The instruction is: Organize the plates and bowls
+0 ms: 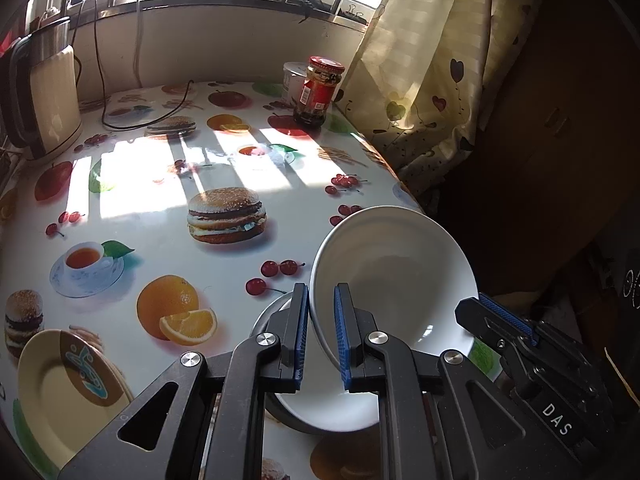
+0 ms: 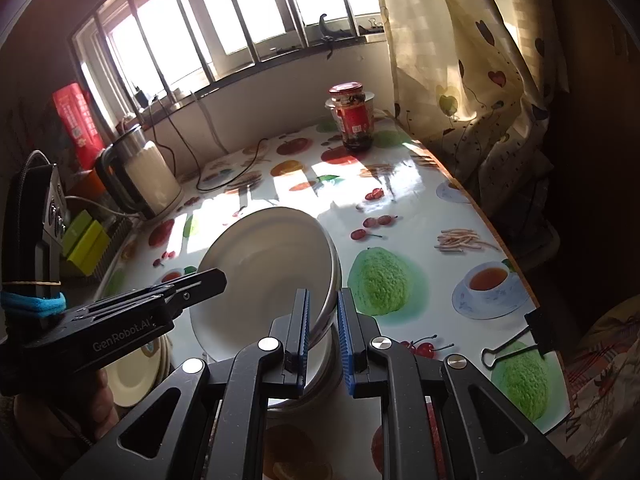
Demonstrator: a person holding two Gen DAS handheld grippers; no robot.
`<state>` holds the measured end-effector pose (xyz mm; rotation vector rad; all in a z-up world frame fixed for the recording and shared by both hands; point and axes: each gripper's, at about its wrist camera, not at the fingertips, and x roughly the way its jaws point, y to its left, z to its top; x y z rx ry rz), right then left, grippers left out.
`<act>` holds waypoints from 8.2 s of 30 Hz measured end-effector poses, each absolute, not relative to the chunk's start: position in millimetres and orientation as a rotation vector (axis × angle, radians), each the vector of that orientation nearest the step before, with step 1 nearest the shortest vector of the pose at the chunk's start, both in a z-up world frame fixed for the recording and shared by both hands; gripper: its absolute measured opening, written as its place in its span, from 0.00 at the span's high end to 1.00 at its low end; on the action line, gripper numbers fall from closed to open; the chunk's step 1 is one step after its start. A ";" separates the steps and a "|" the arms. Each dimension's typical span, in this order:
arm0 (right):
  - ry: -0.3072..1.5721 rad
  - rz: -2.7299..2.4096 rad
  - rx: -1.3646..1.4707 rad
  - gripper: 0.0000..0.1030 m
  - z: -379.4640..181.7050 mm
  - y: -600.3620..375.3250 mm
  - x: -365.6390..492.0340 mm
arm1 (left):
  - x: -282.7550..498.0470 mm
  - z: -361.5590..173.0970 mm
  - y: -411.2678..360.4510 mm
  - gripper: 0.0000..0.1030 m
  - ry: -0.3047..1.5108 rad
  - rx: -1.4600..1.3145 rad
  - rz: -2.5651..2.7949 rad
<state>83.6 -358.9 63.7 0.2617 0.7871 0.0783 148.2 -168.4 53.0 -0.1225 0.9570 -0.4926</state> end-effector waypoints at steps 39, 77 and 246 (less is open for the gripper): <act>0.872 0.116 0.273 0.86 29.1 -344.6 81.2 | 139.0 24.3 -153.1 0.87 1.029 -0.131 -0.442; 0.880 0.113 0.277 0.84 21.5 -343.2 83.4 | 140.2 22.6 -153.7 0.87 1.016 -0.106 -0.431; 0.793 0.342 0.157 0.45 44.8 -247.3 76.1 | 68.2 20.9 -22.6 0.55 0.866 -0.164 -0.202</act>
